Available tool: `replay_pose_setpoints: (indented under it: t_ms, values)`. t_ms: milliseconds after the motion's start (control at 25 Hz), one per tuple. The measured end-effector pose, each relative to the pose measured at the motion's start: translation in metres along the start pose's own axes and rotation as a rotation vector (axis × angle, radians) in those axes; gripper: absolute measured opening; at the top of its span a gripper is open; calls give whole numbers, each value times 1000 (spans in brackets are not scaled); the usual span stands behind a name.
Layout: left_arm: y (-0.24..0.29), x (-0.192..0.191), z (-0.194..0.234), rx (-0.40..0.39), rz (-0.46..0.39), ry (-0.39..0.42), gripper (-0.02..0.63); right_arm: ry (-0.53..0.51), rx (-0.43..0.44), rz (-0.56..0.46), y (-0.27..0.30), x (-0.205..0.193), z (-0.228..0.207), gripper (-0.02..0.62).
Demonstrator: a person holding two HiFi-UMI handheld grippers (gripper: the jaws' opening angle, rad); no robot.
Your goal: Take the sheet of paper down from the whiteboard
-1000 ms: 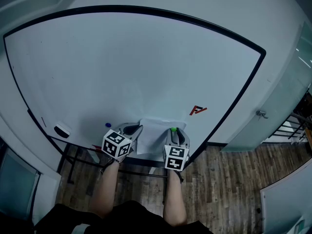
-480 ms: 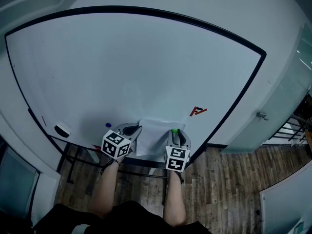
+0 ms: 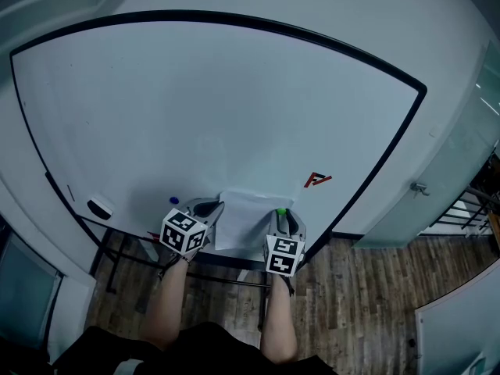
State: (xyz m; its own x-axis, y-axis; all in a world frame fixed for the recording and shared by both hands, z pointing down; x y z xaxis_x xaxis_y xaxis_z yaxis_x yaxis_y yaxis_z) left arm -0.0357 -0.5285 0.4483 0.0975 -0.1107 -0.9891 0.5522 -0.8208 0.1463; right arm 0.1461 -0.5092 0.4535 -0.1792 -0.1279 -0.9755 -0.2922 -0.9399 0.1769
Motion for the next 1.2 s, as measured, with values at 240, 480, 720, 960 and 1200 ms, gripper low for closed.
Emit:
replay_pose_setpoints:
  t_ms: [240,480,720,960,1200]
  values:
    - [-2,-2,5,15,2,3,20,-10,0,8,1,-2,1,132]
    - [-6,-4,13,43,8,10,20,-17,1,9,2,-3,3,132]
    - [-14,-8,27,97,16,-5,20,-19,-10,10,2,-3,2,132]
    - [-28,-10,46,143,14,-30,20,-26,-30,10,2,-3,2,133]
    - [-37,-15,45,134,21,-28,20,-20,-13,28,3,-7,7,163]
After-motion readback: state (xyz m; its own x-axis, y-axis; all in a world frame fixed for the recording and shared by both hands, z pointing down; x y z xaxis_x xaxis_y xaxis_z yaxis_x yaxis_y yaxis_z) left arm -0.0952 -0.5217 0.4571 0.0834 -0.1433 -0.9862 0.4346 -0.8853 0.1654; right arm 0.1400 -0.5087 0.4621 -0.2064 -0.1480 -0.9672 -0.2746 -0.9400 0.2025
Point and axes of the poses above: the fingertips, and each gripper's own axes: y forward along the fingers, z to its left, x out of its top, the point moved 2 cm from there along -y, backward along the fingers, and after that the axes turned 15 degrees about x, right-handed, at the moved point
